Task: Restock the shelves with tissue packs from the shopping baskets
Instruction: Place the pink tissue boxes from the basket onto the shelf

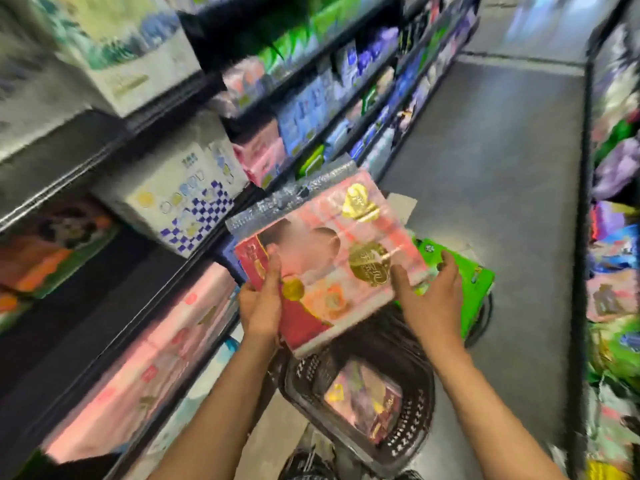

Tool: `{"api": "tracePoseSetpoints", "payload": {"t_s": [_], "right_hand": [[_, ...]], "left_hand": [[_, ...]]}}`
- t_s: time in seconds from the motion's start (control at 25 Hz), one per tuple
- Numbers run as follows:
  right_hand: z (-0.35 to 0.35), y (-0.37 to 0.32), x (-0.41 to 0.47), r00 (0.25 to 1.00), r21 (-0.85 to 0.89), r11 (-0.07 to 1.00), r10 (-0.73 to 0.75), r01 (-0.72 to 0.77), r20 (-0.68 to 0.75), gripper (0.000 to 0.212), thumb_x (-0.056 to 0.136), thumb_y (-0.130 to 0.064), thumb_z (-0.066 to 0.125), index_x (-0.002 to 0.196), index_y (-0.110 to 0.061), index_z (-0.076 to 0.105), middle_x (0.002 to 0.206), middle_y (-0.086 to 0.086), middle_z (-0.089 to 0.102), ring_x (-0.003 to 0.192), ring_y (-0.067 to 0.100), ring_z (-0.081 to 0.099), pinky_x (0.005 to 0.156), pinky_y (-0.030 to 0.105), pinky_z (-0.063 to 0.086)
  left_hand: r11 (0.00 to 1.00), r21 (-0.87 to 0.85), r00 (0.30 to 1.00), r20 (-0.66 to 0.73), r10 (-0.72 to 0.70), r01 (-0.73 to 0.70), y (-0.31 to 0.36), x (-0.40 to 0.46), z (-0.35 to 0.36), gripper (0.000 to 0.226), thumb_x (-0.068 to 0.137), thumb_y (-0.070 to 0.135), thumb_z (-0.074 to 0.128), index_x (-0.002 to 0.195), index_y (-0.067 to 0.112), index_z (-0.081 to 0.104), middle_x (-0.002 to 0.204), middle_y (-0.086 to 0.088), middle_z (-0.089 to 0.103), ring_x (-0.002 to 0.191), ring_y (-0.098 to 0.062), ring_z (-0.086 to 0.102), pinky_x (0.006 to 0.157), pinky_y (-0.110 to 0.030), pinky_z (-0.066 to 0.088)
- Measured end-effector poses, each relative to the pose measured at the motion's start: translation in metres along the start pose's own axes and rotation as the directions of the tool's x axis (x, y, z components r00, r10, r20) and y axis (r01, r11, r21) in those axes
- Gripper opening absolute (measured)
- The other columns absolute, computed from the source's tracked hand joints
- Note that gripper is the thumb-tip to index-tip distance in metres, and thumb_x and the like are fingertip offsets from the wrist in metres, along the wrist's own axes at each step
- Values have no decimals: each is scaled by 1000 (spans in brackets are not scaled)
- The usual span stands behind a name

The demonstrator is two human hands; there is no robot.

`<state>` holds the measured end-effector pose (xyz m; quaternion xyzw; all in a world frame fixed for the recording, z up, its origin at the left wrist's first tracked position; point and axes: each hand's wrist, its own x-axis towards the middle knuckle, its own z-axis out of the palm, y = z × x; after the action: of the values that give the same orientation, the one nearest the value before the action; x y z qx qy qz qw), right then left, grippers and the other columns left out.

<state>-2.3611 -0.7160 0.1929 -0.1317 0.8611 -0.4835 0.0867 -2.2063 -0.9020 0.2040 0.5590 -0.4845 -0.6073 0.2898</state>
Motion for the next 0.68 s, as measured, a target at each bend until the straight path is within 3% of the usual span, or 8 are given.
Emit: {"api": "tracePoseSetpoints", "payload": {"t_s": [0.04,0.12,0.24,0.32,0.4,0.48,0.56,0.68], "right_hand": [[8,-15,-5,993,135,987,79,-90,90,110,73,-76,60,152,-7,26,151,19,43,136,33,44,113,44,36],[32,-48,-22,945,423,877,95,-228,313,101,72,-68,71,147,-11,33,142,12,54,127,26,55,106,38,44],[62,-93,-38,930,664,700,1,-263,367,103,55,-52,88,140,-16,43,128,9,66,114,25,67,97,47,55],[74,-124,-44,907,712,646,-73,-274,415,102,51,-45,90,138,-16,45,125,10,68,107,25,70,89,51,59],[85,-159,-51,856,721,629,-166,-290,489,96,53,-41,90,134,-14,48,120,13,69,97,23,72,78,45,61],[96,-191,-57,810,722,644,-266,-254,522,84,58,-35,89,130,-13,51,117,15,70,91,22,74,69,37,60],[112,-229,-68,750,725,652,-362,-221,554,89,56,-38,89,131,-13,48,116,14,69,93,25,73,71,39,60],[140,-290,-98,658,719,673,-463,-175,594,99,48,-48,88,129,-19,38,114,9,65,90,23,71,75,42,60]], "left_hand": [[997,-74,1000,-23,-6,4,7,-15,-5,73,58,87,69,98,27,74,89,3,77,83,-20,74,84,-43,59],[980,-186,993,-112,43,-64,14,-40,-11,62,59,88,66,94,37,71,86,12,75,85,-17,73,82,-41,59],[942,-301,969,-234,79,-150,27,-63,-24,42,71,84,60,94,50,69,90,20,73,94,-14,70,93,-44,55],[924,-352,959,-280,52,-153,42,-63,-58,57,78,79,59,113,34,66,102,7,74,96,-16,69,90,-41,54],[897,-363,895,-440,72,-251,61,-56,-119,69,83,69,60,126,16,54,114,-4,66,99,-19,63,82,-35,47],[840,-277,803,-531,271,-467,85,-49,-187,67,82,62,63,122,10,50,113,-6,62,99,-21,58,80,-33,45],[821,-95,753,-469,462,-564,119,-49,-248,49,81,56,61,109,16,60,104,1,65,98,-20,59,85,-36,47],[838,74,805,-242,542,-541,154,-48,-304,45,83,59,62,111,24,69,111,1,72,106,-17,66,96,-39,49]]}}
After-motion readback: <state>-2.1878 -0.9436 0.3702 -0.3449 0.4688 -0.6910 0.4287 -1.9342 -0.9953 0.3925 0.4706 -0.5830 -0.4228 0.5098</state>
